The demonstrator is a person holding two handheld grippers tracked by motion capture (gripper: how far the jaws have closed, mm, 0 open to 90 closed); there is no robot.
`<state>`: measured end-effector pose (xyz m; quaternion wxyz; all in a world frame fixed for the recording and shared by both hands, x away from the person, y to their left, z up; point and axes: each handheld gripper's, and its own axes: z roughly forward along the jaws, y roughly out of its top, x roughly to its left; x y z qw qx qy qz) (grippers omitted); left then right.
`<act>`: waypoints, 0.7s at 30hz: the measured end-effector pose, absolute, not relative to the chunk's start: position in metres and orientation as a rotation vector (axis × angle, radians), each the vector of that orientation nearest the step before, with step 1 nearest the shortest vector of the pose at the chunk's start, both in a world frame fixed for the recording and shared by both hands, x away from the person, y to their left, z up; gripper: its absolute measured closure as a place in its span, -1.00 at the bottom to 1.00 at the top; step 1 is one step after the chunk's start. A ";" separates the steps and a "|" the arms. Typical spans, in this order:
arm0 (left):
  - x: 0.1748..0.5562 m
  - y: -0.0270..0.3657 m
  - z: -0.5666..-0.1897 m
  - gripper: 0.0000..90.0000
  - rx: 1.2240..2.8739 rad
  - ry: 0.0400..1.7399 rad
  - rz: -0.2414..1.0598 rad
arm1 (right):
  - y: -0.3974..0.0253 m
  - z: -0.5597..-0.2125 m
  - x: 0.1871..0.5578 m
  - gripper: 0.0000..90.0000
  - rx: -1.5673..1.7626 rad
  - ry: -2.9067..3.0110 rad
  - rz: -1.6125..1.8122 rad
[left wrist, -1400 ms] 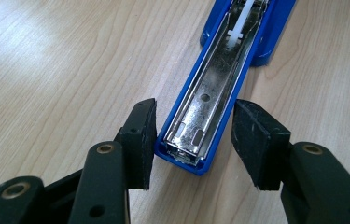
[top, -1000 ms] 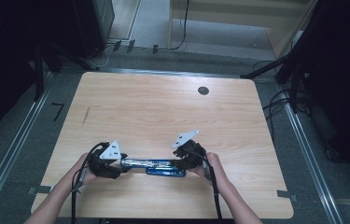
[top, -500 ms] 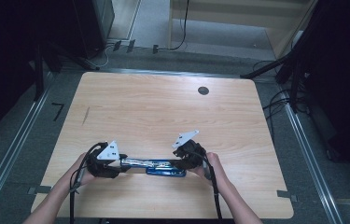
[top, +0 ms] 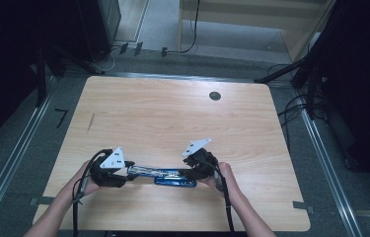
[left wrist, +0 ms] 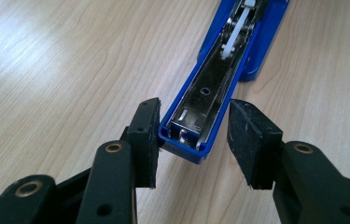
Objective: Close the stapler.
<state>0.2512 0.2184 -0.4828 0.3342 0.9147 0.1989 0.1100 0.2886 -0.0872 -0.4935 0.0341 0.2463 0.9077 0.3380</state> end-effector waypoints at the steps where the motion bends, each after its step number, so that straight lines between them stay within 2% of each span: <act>1: 0.251 0.218 -0.482 0.27 2.381 0.520 0.290 | -0.088 -0.493 0.289 0.12 0.744 2.788 1.059; 4: 0.250 0.217 -0.479 0.28 2.380 0.510 0.299 | -0.088 -0.489 0.289 0.34 0.745 2.746 1.163; 5: 0.250 0.218 -0.479 0.28 2.381 0.508 0.300 | -0.087 -0.487 0.288 0.36 0.737 2.743 1.164; 7: 0.251 0.218 -0.479 0.28 2.381 0.506 0.300 | -0.085 -0.484 0.285 0.57 0.696 2.731 1.142; 11: 0.250 0.218 -0.479 0.28 2.383 0.505 0.303 | -0.077 -0.478 0.279 0.84 0.653 2.706 1.144; 17: 0.250 0.217 -0.479 0.28 2.386 0.504 0.306 | -0.048 -0.479 0.267 0.99 0.547 2.714 1.115; 21: 0.250 0.217 -0.479 0.28 2.390 0.501 0.308 | -0.030 -0.482 0.268 1.00 0.534 2.712 1.117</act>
